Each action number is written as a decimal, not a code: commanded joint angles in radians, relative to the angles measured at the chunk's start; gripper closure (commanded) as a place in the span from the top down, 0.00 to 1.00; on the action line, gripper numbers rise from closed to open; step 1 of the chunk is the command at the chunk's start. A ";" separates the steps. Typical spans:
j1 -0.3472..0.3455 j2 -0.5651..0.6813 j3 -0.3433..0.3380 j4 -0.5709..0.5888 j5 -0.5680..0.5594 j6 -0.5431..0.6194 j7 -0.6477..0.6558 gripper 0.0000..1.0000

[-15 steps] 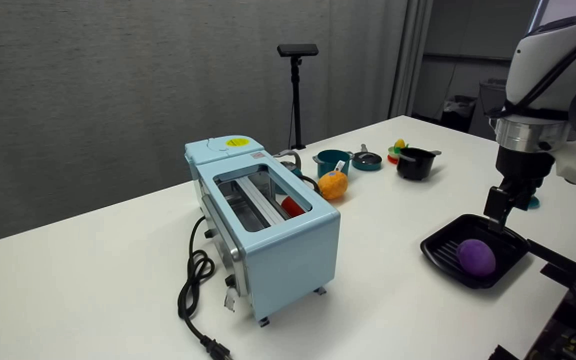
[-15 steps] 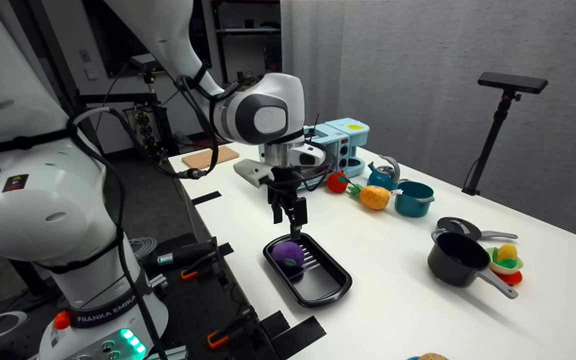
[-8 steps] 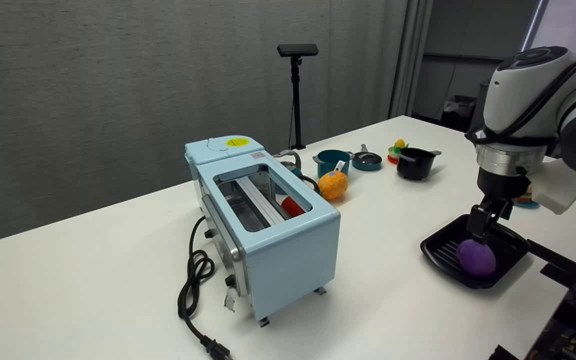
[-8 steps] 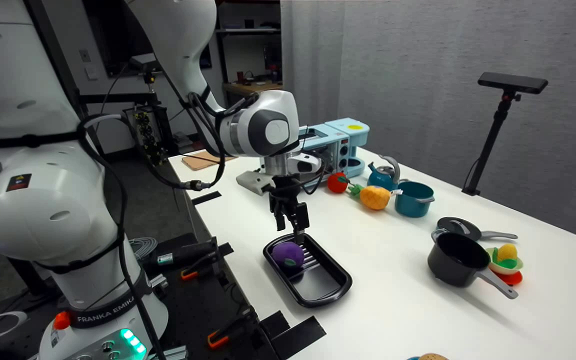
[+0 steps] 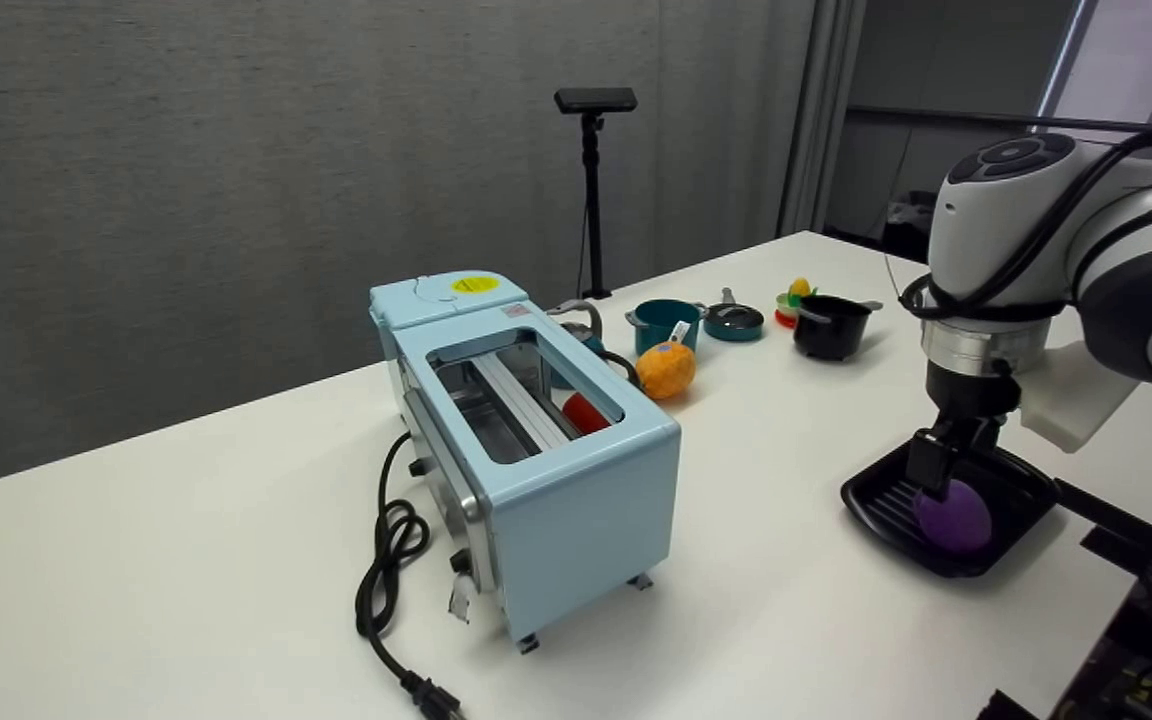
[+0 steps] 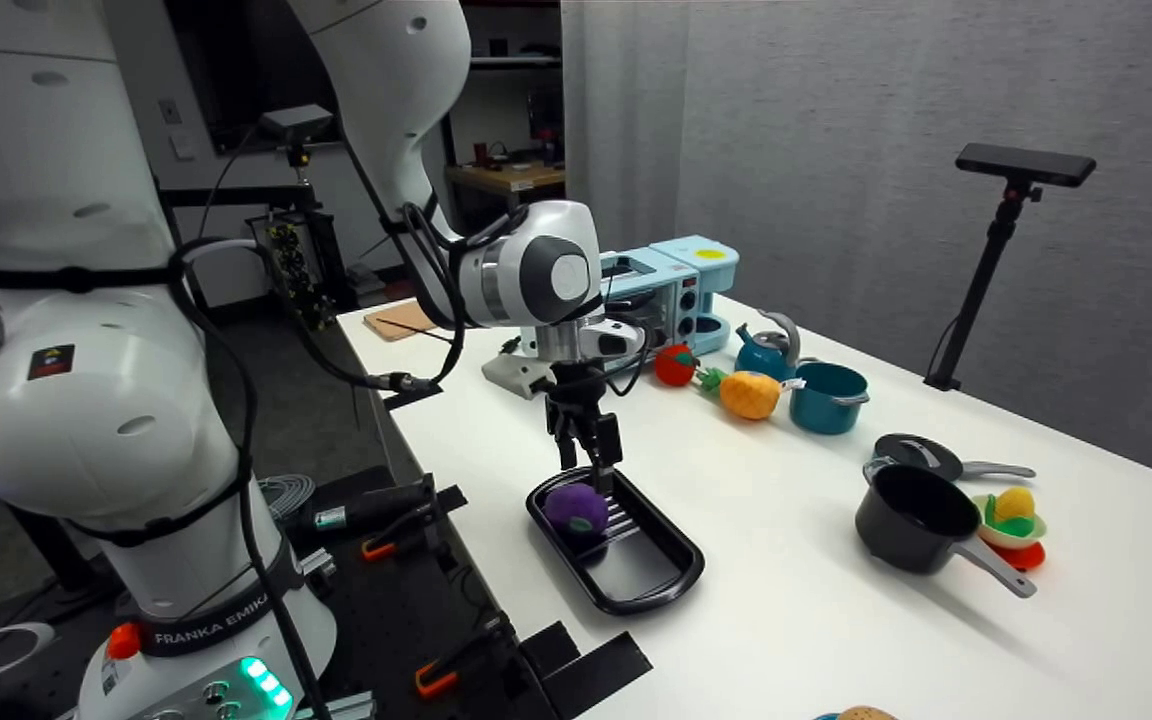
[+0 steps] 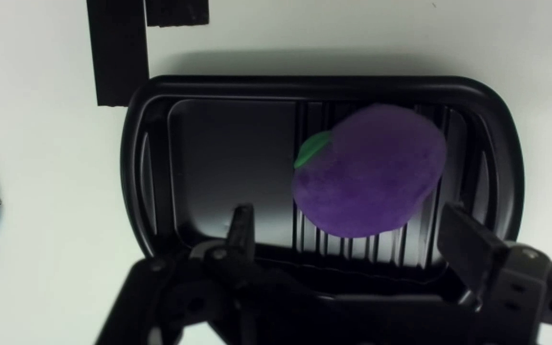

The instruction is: Move the purple object from the black tray to the black pot

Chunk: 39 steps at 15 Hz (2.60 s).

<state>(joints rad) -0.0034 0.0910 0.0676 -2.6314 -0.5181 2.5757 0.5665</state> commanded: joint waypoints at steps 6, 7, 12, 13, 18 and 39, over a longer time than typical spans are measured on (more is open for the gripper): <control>0.089 0.102 -0.083 0.046 -0.070 0.036 0.118 1.00; 0.098 0.111 -0.089 0.050 -0.075 0.037 0.130 1.00; 0.134 0.151 -0.119 0.063 -0.101 0.030 0.175 0.79; 0.139 0.155 -0.124 0.064 -0.105 0.028 0.176 0.74; 0.125 0.104 -0.144 0.053 -0.071 0.024 0.136 0.35; -0.112 0.057 -0.244 0.537 0.189 -0.058 -0.079 0.05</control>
<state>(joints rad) -0.1050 0.0759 -0.1664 -2.2117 -0.3457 2.5693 0.5137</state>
